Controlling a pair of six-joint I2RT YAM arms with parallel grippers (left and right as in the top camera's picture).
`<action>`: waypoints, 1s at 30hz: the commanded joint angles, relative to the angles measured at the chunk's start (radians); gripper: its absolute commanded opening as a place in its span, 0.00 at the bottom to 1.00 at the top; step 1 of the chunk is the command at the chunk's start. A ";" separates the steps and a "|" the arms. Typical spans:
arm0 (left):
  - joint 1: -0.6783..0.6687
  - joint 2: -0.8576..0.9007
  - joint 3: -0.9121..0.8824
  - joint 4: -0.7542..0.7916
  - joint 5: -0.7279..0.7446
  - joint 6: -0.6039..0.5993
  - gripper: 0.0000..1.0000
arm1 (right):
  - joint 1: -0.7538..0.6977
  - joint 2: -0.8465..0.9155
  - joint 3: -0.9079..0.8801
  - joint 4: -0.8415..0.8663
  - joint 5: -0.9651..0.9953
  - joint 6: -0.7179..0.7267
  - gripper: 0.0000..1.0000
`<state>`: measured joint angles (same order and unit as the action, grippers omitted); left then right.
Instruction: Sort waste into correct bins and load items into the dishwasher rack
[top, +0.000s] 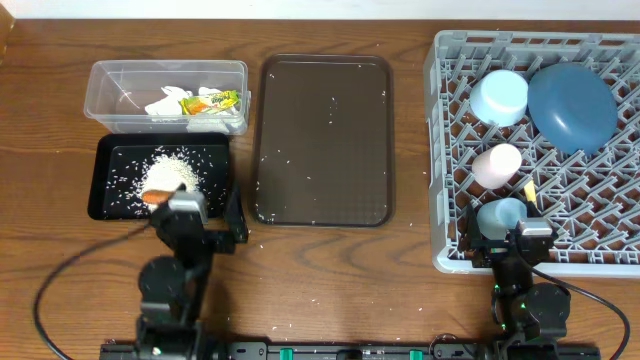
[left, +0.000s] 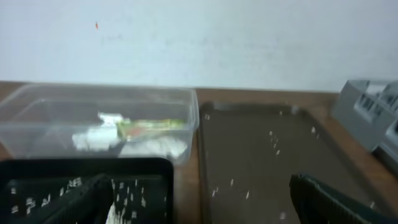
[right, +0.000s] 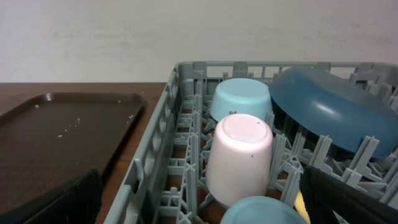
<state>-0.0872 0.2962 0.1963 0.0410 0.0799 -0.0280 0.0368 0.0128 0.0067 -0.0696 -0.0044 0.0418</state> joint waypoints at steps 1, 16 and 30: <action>-0.001 -0.113 -0.084 0.017 0.004 0.035 0.93 | 0.006 -0.002 -0.001 -0.005 -0.004 0.010 0.99; -0.001 -0.275 -0.193 -0.108 -0.021 0.035 0.93 | 0.006 -0.002 -0.001 -0.005 -0.004 0.010 0.99; -0.001 -0.273 -0.192 -0.108 -0.017 0.024 0.93 | 0.006 -0.002 -0.001 -0.005 -0.004 0.010 0.99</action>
<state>-0.0872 0.0315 0.0120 -0.0193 0.0608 -0.0029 0.0368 0.0128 0.0067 -0.0700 -0.0044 0.0418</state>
